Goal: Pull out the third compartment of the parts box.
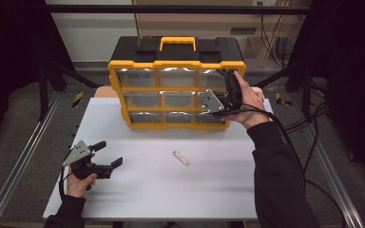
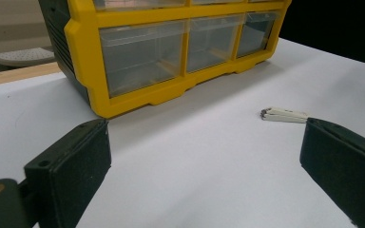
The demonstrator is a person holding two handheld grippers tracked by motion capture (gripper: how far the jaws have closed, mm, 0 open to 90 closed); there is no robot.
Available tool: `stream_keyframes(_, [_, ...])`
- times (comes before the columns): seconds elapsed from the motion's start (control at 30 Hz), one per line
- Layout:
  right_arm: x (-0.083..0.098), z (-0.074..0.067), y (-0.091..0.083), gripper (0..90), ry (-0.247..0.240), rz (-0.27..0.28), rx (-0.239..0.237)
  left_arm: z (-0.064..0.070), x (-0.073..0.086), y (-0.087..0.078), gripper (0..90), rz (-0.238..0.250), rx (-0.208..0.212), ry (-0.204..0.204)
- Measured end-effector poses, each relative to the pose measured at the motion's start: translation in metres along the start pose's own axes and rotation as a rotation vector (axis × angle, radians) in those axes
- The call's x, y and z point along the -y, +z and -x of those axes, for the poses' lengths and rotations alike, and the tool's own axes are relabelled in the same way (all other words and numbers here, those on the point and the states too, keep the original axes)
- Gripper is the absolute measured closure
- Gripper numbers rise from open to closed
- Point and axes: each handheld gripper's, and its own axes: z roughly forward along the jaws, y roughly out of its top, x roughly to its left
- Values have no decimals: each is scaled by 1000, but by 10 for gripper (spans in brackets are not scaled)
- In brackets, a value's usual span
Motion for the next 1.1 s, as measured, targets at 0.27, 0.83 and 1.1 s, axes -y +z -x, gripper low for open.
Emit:
stream_keyframes(0.27, [1,-1,5,19,-8,-11,1,0,0,0,27,0,-2,0])
stream_keyframes(0.83, [1,-1,7,111,-31,-17,40,0,0,0,29,-1,-2,-1])
stream_keyframes(1.1, [2,-1,6,187,-54,-18,66,0,0,0,30,0,-2,-1])
